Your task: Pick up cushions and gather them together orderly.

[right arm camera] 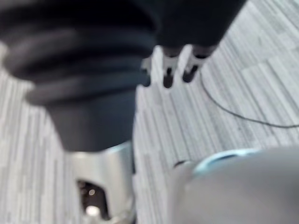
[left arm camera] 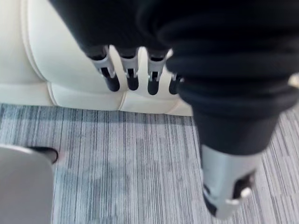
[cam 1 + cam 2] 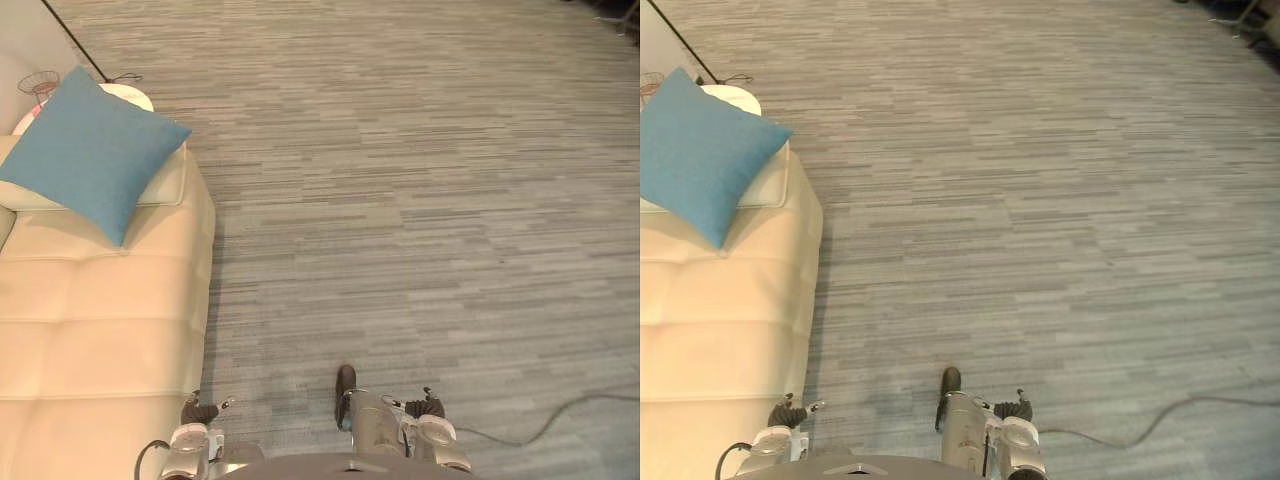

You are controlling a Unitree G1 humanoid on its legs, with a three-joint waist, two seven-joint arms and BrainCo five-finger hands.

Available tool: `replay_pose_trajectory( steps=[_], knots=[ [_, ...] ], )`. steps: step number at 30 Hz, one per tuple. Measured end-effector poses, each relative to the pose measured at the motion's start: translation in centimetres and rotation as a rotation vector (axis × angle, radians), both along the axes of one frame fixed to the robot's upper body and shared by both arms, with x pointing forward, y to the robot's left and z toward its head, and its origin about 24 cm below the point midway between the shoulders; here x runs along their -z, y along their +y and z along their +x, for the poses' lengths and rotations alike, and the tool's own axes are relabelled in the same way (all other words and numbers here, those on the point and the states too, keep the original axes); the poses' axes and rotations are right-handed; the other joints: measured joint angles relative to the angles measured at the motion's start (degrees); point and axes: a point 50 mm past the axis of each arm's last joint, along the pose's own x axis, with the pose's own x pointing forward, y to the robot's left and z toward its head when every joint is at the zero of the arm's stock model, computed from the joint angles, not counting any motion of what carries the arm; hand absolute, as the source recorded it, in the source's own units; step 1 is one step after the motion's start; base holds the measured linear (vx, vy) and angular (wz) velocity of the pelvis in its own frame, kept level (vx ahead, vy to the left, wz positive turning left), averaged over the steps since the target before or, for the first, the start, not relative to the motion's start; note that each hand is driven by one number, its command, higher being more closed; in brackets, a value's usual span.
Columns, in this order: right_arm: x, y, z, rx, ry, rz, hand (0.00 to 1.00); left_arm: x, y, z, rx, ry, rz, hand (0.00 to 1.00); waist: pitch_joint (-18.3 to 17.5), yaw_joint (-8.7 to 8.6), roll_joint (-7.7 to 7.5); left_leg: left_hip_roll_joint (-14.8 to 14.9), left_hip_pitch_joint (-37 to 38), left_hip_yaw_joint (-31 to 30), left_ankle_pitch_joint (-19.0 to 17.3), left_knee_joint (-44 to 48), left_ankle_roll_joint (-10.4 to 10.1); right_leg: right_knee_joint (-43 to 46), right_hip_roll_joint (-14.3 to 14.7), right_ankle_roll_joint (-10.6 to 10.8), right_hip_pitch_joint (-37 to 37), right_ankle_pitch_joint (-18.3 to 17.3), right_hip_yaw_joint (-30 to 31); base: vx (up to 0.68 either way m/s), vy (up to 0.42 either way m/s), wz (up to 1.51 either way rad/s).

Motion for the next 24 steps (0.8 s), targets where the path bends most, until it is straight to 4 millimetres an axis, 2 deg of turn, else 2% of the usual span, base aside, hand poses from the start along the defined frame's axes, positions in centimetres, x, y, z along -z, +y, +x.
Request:
replay_pose_trajectory(
  steps=[1, 2, 3, 4, 5, 7, 9, 11, 12, 13, 14, 15, 16, 18, 19, 20, 21, 22, 24],
  knots=[
    [0.0, 0.0, 0.0, 0.005, -0.005, 0.003, 0.00, 0.0, -0.4, 0.0, -0.008, -0.001, -0.011, 0.00, 0.3, -0.35, 1.12, 1.5, -2.0, -1.3, 0.0, 6.5, 0.0, 1.8, 0.1, -1.0, 1.8, -2.9, -2.2, 0.41, -0.236, 0.69],
    [0.1, 0.2, -0.2, 0.000, 0.003, 0.006, 0.00, 0.0, -0.4, 0.1, -0.031, -0.005, -0.020, 0.00, 0.3, -0.42, 1.45, 3.0, -5.7, -1.9, 1.4, 15.9, -1.0, 2.2, 0.2, -1.4, 4.1, -4.6, -3.9, 0.49, -0.261, 0.85],
    [0.2, 0.3, -0.4, 0.001, 0.006, 0.008, 0.00, -0.1, -0.4, 0.3, -0.052, -0.022, -0.025, 0.00, 0.5, -0.05, 1.53, 4.9, -10.3, -1.9, 3.9, 27.6, -1.5, 1.7, 0.3, -2.2, 7.3, -6.0, -5.5, 0.40, -0.195, 0.64],
    [0.2, 0.4, -0.5, 0.002, 0.008, 0.011, 0.00, -0.4, -0.4, 0.7, -0.054, -0.041, -0.025, 0.00, 0.8, 0.76, 1.01, 6.9, -14.4, -0.3, 3.8, 37.1, -1.4, 0.7, 0.5, -2.9, 10.5, -6.9, -6.9, 0.37, -0.142, 0.47],
    [0.2, 0.7, -0.3, -0.001, 0.004, 0.017, 0.00, -0.6, -0.4, 1.1, -0.051, -0.064, -0.020, 0.00, 0.8, 1.33, 1.01, 8.1, -18.7, 3.3, 3.1, 42.7, -0.3, -1.6, 0.7, -3.1, 14.5, -7.6, -7.8, 0.34, -0.091, 0.31],
    [0.2, 0.9, -0.3, 0.002, 0.002, 0.022, 0.00, -0.8, -0.5, 1.4, -0.037, -0.075, -0.019, 0.00, 0.7, 1.77, 0.77, 7.6, -22.3, 7.3, 2.0, 40.3, 1.3, -5.0, 0.1, -2.6, 18.3, -7.5, -8.9, 0.38, -0.028, 0.31],
    [0.2, 1.0, -0.2, 0.006, 0.000, 0.029, 0.00, -0.9, -0.7, 1.7, -0.034, -0.096, -0.020, 0.00, 0.6, 2.42, 0.80, 4.8, -25.1, 12.0, 1.5, 24.8, 1.3, -9.5, -1.1, -1.1, 22.2, -7.1, -10.6, 0.34, 0.087, 0.39],
    [0.3, 1.1, -0.3, 0.007, 0.004, 0.030, 0.00, -0.9, -0.7, 1.7, -0.034, -0.097, -0.021, 0.00, 0.6, 2.44, 0.83, 3.0, -25.4, 12.8, 3.0, 15.5, 1.1, -10.9, -1.7, -0.1, 23.6, -7.3, -11.4, 0.26, 0.126, 0.30],
    [0.3, 1.0, -0.3, 0.008, 0.008, 0.029, 0.00, -0.9, -0.7, 1.7, -0.037, -0.098, -0.025, 0.00, 0.6, 2.81, 0.88, 0.8, -24.8, 13.2, 10.6, 4.6, 1.4, -12.3, -2.4, 1.7, 25.2, -7.7, -11.9, 0.37, 0.205, 0.22],
    [0.4, 1.1, -0.4, 0.005, 0.016, 0.031, 0.00, -0.9, -0.6, 1.7, -0.036, -0.102, -0.022, 0.00, 0.3, 3.61, 0.43, -1.0, -22.9, 14.3, 14.0, 1.2, 3.1, -13.9, -2.8, 2.7, 26.6, -7.8, -11.2, 0.38, 0.182, 0.21],
    [0.5, 1.3, -0.4, 0.000, 0.022, 0.036, 0.00, -1.0, -0.3, 1.7, -0.033, -0.100, -0.014, 0.00, 0.0, 3.68, -0.38, -1.9, -22.3, 14.5, 14.0, 0.2, 3.2, -15.3, -3.1, 2.7, 27.2, -7.2, -10.9, 0.41, 0.149, 0.19],
    [0.8, 1.7, -0.4, -0.003, 0.038, 0.048, 0.00, -1.1, 0.1, 2.0, -0.032, -0.111, -0.007, 0.00, -0.2, 3.81, -1.53, -3.0, -22.8, 14.4, 12.9, 1.8, 5.3, -18.9, -3.6, 3.4, 28.8, -4.7, -10.0, 0.39, 0.139, 0.26],
    [0.7, 1.6, -0.3, -0.004, 0.037, 0.047, 0.00, -1.1, 0.2, 2.0, -0.034, -0.112, -0.007, 0.00, -0.3, 4.03, -1.72, -3.4, -23.2, 14.4, 11.3, 4.1, 6.5, -19.5, -4.0, 3.7, 29.7, -3.7, -9.1, 0.44, 0.208, 0.26],
    [0.7, 1.4, -0.3, -0.009, 0.042, 0.042, 0.00, -0.9, 0.3, 1.7, -0.054, -0.102, -0.015, 0.00, -0.4, 4.16, -1.53, -3.7, -22.4, 14.4, 7.7, 6.9, 7.0, -15.0, -4.9, 4.4, 29.7, -3.8, -7.3, 0.33, 0.203, 0.10],
    [0.9, 1.3, -0.4, -0.017, 0.060, 0.038, 0.00, -0.7, 0.4, 1.4, -0.066, -0.085, -0.020, 0.00, -0.6, 3.96, -1.30, -3.8, -20.4, 14.2, 4.9, 7.4, 7.0, -5.3, -6.1, 5.6, 27.0, -4.5, -5.5, 0.33, 0.210, 0.13],
    [1.0, 1.4, -0.7, -0.019, 0.067, 0.039, 0.00, -0.6, 0.7, 1.2, -0.053, -0.074, -0.010, 0.00, -0.5, 3.46, -1.76, -5.1, -18.2, 12.8, 3.5, 7.2, 7.2, 9.7, -8.7, 9.2, 21.4, -2.7, -3.4, 0.32, 0.189, 0.29],
    [1.1, 1.5, -1.1, -0.020, 0.075, 0.041, 0.00, -0.6, 0.6, 1.2, -0.038, -0.067, -0.007, 0.00, -0.6, 2.94, -2.16, -5.7, -17.4, 12.1, 3.1, 7.3, 7.3, 16.5, -9.5, 11.1, 18.6, -1.2, -1.8, 0.32, 0.117, 0.88],
    [1.1, 1.4, -1.4, -0.020, 0.072, 0.035, 0.00, -0.5, 1.0, 1.0, -0.006, -0.049, 0.012, 0.00, -0.6, 1.67, -2.92, -7.2, -15.2, 9.1, 2.2, 7.1, 7.7, 30.8, -9.7, 11.3, 12.9, -1.6, 0.8, 0.32, 0.038, 1.10],
    [1.3, 0.9, -2.3, -0.017, 0.092, 0.026, 0.00, -0.4, 1.2, 0.7, -0.010, -0.033, 0.017, 0.00, -0.5, 1.24, -3.32, -8.1, -11.3, 6.1, 1.9, 5.3, 8.1, 36.6, -8.4, 8.9, 9.0, -4.2, 1.3, 0.33, -0.008, 1.06]
  ],
)
